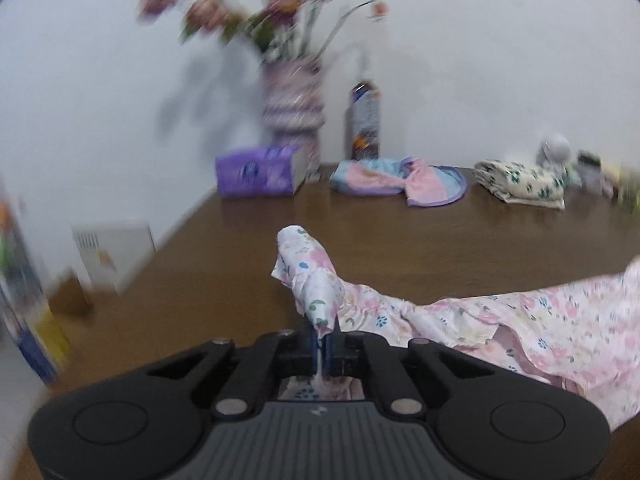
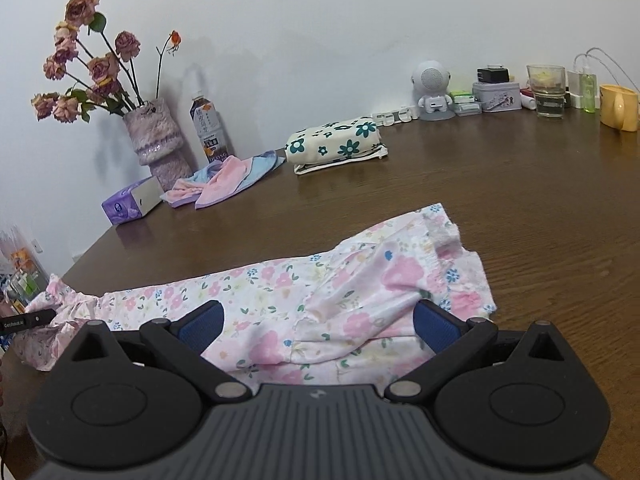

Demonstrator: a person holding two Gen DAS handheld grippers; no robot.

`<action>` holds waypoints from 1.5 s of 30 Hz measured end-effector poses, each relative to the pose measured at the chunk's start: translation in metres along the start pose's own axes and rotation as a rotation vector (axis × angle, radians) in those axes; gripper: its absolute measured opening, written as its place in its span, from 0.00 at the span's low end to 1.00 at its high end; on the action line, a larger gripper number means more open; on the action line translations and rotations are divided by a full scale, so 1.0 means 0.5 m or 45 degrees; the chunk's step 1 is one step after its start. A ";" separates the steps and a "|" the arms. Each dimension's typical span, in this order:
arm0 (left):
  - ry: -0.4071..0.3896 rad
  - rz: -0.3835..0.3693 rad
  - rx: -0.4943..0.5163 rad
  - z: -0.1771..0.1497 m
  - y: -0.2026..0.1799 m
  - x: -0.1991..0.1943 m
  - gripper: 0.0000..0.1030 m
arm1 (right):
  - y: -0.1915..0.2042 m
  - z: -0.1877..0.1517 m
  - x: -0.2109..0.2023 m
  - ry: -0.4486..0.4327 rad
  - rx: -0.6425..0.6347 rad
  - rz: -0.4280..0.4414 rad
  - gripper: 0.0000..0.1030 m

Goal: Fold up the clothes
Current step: 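Grasp the dress edge with the left gripper and lift it, then lower the held dress edge with the left gripper and open it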

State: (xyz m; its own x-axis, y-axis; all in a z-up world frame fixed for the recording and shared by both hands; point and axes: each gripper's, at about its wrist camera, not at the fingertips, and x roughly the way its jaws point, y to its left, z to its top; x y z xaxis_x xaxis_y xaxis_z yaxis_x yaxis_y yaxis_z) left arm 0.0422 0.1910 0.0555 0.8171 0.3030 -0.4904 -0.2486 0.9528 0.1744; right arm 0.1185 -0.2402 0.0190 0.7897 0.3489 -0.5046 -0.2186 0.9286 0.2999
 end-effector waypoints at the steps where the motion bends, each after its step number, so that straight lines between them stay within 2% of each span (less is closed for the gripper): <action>1: -0.020 0.023 0.074 0.012 -0.016 -0.011 0.02 | -0.005 -0.001 -0.004 -0.002 0.008 0.006 1.00; 3: -0.059 0.070 0.227 0.035 -0.052 -0.032 0.02 | -0.014 -0.004 -0.013 -0.012 0.025 0.019 1.00; 6: -0.093 0.140 0.526 0.058 -0.151 -0.055 0.02 | -0.024 -0.007 -0.027 -0.028 0.044 0.050 1.00; 8: -0.092 0.168 0.706 0.055 -0.224 -0.058 0.02 | -0.030 -0.008 -0.034 -0.039 0.051 0.080 1.00; 12: -0.061 0.208 0.967 0.023 -0.357 -0.040 0.03 | -0.039 -0.012 -0.045 -0.052 0.062 0.145 1.00; 14: -0.034 0.224 1.052 0.001 -0.407 -0.025 0.03 | -0.045 -0.015 -0.048 -0.049 0.065 0.171 1.00; 17: 0.018 0.242 1.106 -0.033 -0.450 0.002 0.03 | -0.054 -0.018 -0.055 -0.040 0.065 0.193 1.00; 18: 0.030 0.235 1.103 -0.038 -0.458 0.007 0.03 | -0.058 -0.019 -0.057 -0.037 0.064 0.200 1.00; 22: 0.035 0.128 0.954 -0.023 -0.445 -0.008 0.10 | -0.072 -0.022 -0.070 -0.040 0.062 0.199 1.00; 24: 0.038 0.074 0.879 -0.015 -0.438 -0.016 0.22 | -0.079 -0.023 -0.075 -0.042 0.066 0.193 1.00; 25: 0.039 0.048 0.842 -0.011 -0.435 -0.020 0.32 | -0.083 -0.024 -0.077 -0.045 0.072 0.187 1.00; 28: 0.043 -0.031 0.730 0.001 -0.424 -0.031 0.40 | -0.092 -0.025 -0.077 -0.047 0.094 0.160 1.00; 29: 0.044 -0.058 0.692 0.004 -0.421 -0.034 0.48 | -0.093 -0.025 -0.078 -0.046 0.097 0.152 1.00; 31: 0.041 -0.112 0.611 0.012 -0.408 -0.046 0.56 | -0.090 -0.026 -0.079 -0.045 0.097 0.137 1.00; 33: 0.015 -0.176 0.504 0.021 -0.369 -0.077 0.58 | -0.083 -0.027 -0.080 -0.043 0.088 0.123 1.00; 35: -0.011 -0.239 0.398 0.029 -0.329 -0.107 0.65 | -0.072 -0.026 -0.079 -0.038 0.073 0.112 1.00; 39: -0.044 -0.338 0.233 0.024 -0.247 -0.156 0.67 | -0.036 -0.026 -0.066 -0.001 0.020 0.118 1.00; 41: -0.047 -0.356 0.189 0.010 -0.208 -0.168 0.67 | -0.012 -0.027 -0.055 0.022 -0.012 0.130 1.00; 45: -0.017 -0.345 0.196 -0.018 -0.151 -0.158 0.67 | 0.048 -0.025 -0.029 0.056 -0.089 0.181 1.00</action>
State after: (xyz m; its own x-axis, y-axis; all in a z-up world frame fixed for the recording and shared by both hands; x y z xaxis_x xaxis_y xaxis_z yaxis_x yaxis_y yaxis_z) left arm -0.0084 0.0951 0.0734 0.8500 0.0374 -0.5255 0.0596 0.9842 0.1665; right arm 0.0945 -0.2216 0.0232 0.7224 0.4813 -0.4965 -0.3670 0.8754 0.3147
